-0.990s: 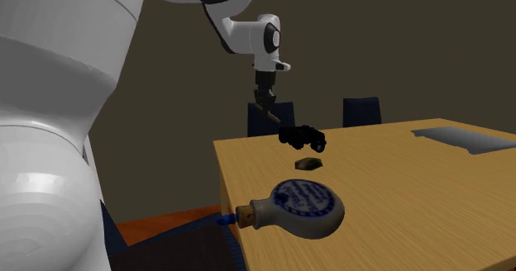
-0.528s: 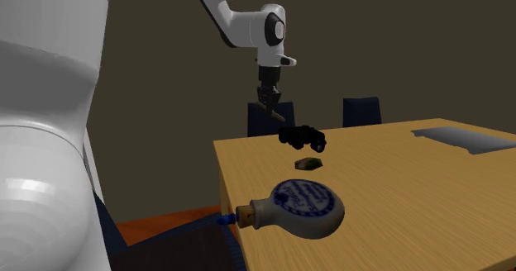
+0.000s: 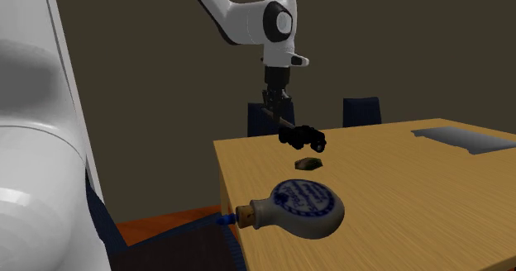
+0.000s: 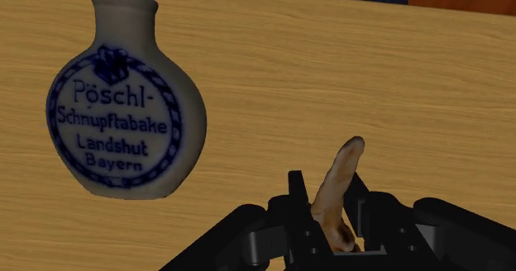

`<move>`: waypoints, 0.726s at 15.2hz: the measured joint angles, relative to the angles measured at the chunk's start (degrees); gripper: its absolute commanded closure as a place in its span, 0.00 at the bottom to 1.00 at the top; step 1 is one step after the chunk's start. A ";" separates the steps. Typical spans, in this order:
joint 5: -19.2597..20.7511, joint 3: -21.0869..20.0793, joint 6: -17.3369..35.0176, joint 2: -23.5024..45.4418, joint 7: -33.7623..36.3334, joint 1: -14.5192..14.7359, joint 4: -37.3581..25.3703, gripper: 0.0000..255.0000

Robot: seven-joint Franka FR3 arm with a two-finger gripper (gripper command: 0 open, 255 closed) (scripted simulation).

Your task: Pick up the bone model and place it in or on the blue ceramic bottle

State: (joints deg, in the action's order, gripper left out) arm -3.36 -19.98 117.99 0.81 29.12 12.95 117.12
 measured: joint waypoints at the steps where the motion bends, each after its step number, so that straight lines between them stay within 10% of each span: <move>1: -0.66 0.45 -0.04 -1.70 -1.28 -0.49 1.63 1.00; 11: -3.80 7.79 1.15 -15.67 -15.37 -5.23 17.33 1.00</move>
State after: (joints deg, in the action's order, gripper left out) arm -7.16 -12.19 119.14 -14.86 13.75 7.72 134.45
